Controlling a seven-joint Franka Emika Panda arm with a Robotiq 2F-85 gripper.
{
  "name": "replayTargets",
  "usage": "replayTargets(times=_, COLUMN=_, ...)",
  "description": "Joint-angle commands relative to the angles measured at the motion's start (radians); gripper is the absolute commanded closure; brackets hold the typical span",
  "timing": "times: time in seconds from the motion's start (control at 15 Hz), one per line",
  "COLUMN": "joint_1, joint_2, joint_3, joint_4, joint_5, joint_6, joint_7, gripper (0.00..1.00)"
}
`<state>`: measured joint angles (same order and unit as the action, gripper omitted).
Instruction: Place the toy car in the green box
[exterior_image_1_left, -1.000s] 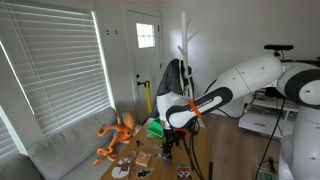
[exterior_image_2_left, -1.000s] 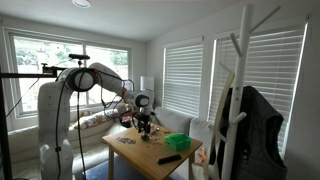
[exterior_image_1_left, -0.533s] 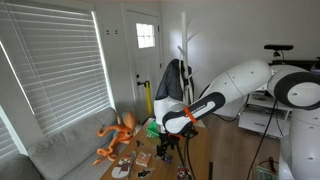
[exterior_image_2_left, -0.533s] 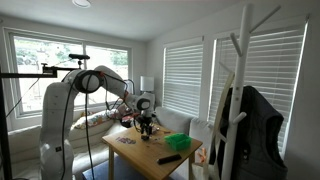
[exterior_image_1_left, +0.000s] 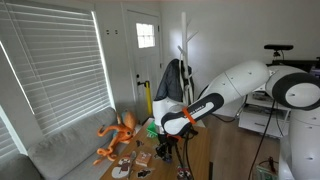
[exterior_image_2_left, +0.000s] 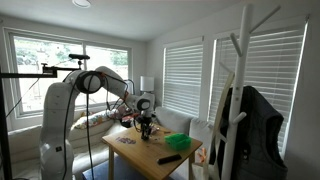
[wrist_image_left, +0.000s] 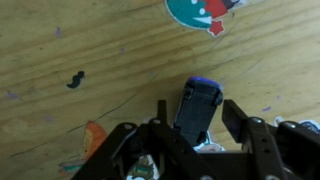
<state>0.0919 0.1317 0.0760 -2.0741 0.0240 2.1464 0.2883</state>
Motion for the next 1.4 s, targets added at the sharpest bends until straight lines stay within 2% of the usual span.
replayTargets(times=0.0, joint_1=-0.005, joint_2=-0.021, joint_3=-0.011, joint_4=-0.001, joint_5=0.014, joint_6=-0.022, joint_7=0.012, gripper=0.7)
replayTargets(times=0.2, joint_1=-0.02, joint_2=-0.056, joint_3=-0.019, joint_4=-0.026, joint_5=0.043, joint_6=-0.06, joint_7=-0.027, gripper=0.9)
replayTargets(times=0.33, joint_1=-0.03, joint_2=-0.157, joint_3=-0.022, joint_4=-0.049, joint_5=0.054, joint_6=-0.052, joint_7=-0.088, gripper=0.9)
replayTargets(times=0.4, joint_1=-0.026, joint_2=-0.213, joint_3=-0.025, joint_4=-0.065, joint_5=-0.028, joint_6=-0.026, joint_7=-0.093, gripper=0.9)
replayTargets(times=0.53, joint_1=-0.035, joint_2=-0.291, joint_3=-0.029, joint_4=-0.068, joint_5=-0.09, joint_6=-0.042, joint_7=-0.106, gripper=0.9)
replayTargets(times=0.6, joint_1=-0.031, joint_2=-0.171, joint_3=-0.022, joint_4=-0.008, joint_5=-0.044, joint_6=-0.036, joint_7=-0.081, gripper=0.65)
replayTargets(times=0.73, joint_1=-0.038, joint_2=-0.253, joint_3=-0.022, joint_4=-0.024, joint_5=-0.065, joint_6=-0.047, joint_7=-0.094, gripper=0.65)
replayTargets(times=0.8, joint_1=-0.039, joint_2=-0.276, joint_3=-0.022, joint_4=-0.035, joint_5=-0.067, joint_6=-0.049, joint_7=-0.097, gripper=0.9)
replayTargets(times=0.87, joint_1=-0.059, joint_2=-0.27, joint_3=-0.018, joint_4=-0.047, joint_5=-0.152, joint_6=0.028, joint_7=-0.037, gripper=0.9)
replayTargets(times=0.93, joint_1=-0.079, joint_2=-0.255, joint_3=-0.026, joint_4=-0.044, joint_5=-0.236, joint_6=0.074, joint_7=-0.039, gripper=0.9)
replayTargets(times=1.13, joint_1=-0.142, joint_2=-0.195, joint_3=-0.066, joint_4=-0.041, joint_5=-0.451, joint_6=0.188, joint_7=-0.039, gripper=0.9)
replayTargets(times=1.33, joint_1=-0.191, joint_2=-0.117, joint_3=-0.108, joint_4=-0.022, joint_5=-0.7, joint_6=0.258, joint_7=0.051, gripper=0.9)
